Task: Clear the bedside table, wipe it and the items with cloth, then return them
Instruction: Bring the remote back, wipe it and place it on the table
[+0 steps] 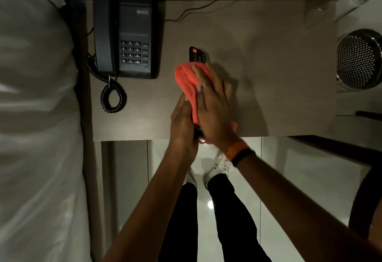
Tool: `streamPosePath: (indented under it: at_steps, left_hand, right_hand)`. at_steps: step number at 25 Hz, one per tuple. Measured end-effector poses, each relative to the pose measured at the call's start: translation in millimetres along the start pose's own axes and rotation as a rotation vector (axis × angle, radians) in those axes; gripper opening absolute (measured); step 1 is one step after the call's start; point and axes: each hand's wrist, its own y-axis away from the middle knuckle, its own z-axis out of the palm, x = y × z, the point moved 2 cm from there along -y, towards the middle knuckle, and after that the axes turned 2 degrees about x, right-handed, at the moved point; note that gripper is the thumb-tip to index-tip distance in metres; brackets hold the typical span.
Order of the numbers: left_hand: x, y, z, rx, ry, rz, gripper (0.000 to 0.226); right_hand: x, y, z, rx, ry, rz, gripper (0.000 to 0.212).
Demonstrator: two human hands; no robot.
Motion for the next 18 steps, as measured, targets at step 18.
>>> streamPosePath:
  at_steps: [18]
  left_hand:
    - [14.1,-7.2,2.3,0.08,0.14,-0.039,0.032]
  right_hand:
    - [-3.0,43.5,-27.4,-0.031,-0.258,0.005,0.047]
